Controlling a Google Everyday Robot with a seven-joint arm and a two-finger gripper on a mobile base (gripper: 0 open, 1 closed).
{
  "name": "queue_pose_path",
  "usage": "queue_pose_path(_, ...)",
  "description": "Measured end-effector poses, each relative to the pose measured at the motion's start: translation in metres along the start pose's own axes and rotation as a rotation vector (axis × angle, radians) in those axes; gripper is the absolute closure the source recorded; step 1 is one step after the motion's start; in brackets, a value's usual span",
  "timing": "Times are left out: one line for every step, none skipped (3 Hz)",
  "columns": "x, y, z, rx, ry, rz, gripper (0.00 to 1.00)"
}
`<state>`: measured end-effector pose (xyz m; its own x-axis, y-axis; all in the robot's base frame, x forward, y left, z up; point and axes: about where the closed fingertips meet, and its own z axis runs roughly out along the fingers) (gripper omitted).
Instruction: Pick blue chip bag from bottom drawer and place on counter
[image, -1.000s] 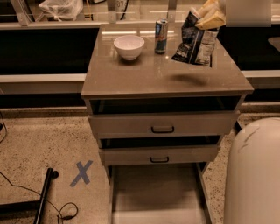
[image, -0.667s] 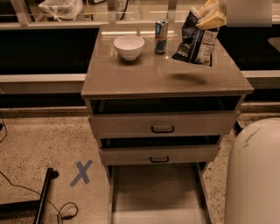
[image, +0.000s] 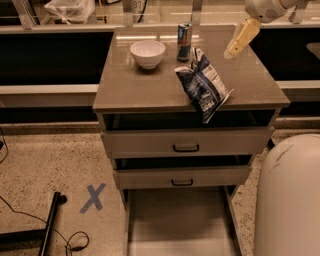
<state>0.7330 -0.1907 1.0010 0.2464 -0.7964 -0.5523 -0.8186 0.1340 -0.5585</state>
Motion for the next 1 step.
queue_pose_path(0.0,0.0,0.0,0.0,0.0,0.0,0.0)
